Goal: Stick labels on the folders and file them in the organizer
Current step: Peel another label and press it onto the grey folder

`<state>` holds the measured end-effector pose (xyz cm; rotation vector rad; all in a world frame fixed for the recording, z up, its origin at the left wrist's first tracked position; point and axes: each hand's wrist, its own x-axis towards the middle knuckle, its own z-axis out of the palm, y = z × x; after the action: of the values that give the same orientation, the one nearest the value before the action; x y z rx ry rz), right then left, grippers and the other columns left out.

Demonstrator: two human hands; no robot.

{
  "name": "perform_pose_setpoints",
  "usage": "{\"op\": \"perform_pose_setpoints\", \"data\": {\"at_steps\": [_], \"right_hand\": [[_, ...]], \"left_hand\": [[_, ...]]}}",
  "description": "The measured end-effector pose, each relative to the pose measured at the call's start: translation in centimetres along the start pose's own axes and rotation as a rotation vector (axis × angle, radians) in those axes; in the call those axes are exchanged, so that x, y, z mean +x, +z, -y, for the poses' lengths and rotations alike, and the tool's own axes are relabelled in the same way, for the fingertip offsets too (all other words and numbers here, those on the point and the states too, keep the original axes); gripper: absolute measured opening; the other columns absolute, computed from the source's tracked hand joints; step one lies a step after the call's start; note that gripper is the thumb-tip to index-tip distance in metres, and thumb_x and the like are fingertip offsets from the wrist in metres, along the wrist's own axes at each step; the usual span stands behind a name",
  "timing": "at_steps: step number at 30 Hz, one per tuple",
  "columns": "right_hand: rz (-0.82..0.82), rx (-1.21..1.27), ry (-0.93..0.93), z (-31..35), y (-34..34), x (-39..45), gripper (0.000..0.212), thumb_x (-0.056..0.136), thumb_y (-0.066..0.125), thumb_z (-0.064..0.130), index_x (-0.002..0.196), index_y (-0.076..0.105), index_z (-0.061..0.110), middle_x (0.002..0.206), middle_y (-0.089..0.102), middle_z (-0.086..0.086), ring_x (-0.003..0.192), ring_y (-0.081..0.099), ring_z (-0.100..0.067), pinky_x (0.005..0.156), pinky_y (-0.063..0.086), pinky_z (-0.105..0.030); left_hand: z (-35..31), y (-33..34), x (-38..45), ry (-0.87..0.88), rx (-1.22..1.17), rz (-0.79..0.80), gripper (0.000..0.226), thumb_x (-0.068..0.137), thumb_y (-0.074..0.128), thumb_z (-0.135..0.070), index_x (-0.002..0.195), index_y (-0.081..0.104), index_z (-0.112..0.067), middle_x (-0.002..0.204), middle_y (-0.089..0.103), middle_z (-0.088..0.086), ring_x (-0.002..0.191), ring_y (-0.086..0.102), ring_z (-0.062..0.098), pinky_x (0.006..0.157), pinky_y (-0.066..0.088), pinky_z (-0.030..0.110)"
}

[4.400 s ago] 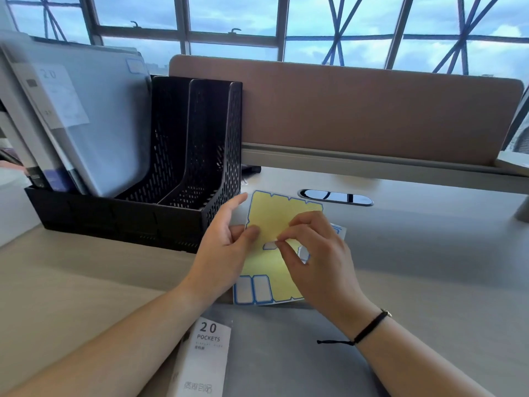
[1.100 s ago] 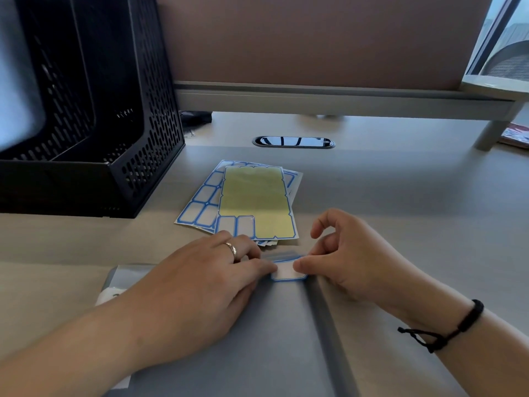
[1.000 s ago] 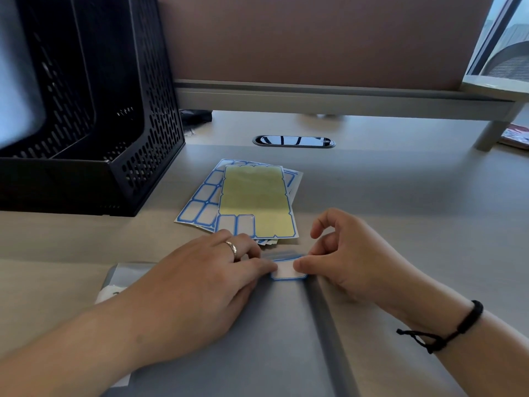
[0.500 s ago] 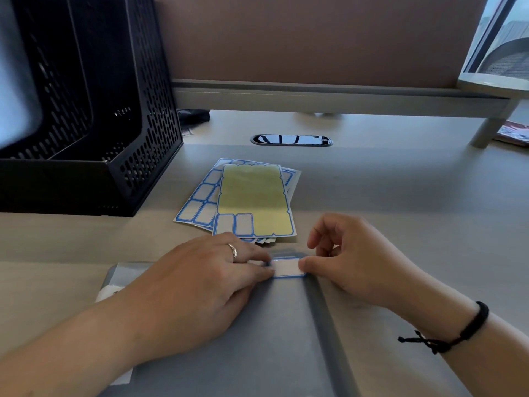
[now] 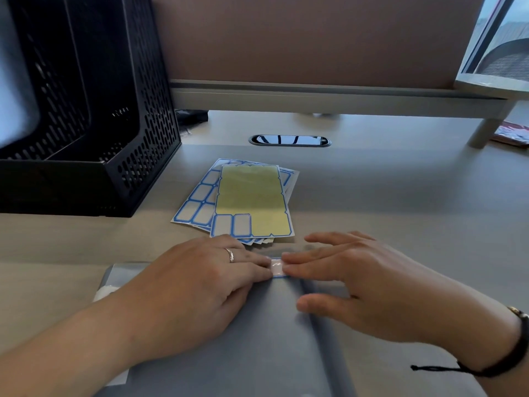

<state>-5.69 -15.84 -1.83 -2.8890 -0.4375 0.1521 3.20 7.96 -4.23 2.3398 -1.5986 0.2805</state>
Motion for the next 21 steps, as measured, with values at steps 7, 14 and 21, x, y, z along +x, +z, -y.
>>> {"op": "perform_pose_setpoints", "data": {"at_steps": [7,14,21], "right_hand": [[-0.063,-0.054,-0.019,-0.7,-1.0,-0.7,0.058,0.079,0.032,0.082,0.129,0.052,0.061,0.129,0.042,0.052,0.141,0.019,0.014,0.116,0.018,-0.016],[-0.026,-0.043,-0.035,-0.2,-0.3,-0.1,0.058,0.084,0.034,0.077,0.139,0.044,0.058,0.14,0.036,0.047,0.143,0.025,0.007,0.117,0.016,-0.016],[-0.01,-0.071,-0.003,-0.7,-0.9,-0.6,0.057,0.082,0.031,0.077,0.131,0.053,0.058,0.131,0.042,0.052,0.139,0.024,0.012,0.116,0.019,-0.018]], "left_hand": [[-0.1,0.0,-0.1,-0.022,-0.008,-0.008,0.032,0.094,0.047,-0.026,0.113,0.072,-0.031,0.12,0.068,-0.022,0.104,0.064,0.007,0.079,0.057,0.033],[-0.2,0.0,-0.1,-0.023,0.042,0.138,0.04,0.102,0.035,-0.046,0.138,0.05,-0.04,0.143,0.048,-0.029,0.119,0.052,0.004,0.096,0.048,0.032],[-0.4,-0.1,-0.2,-0.045,0.053,0.179,0.049,0.1,0.026,-0.059,0.145,0.039,-0.046,0.147,0.04,-0.035,0.125,0.044,0.002,0.1,0.041,0.029]]}}
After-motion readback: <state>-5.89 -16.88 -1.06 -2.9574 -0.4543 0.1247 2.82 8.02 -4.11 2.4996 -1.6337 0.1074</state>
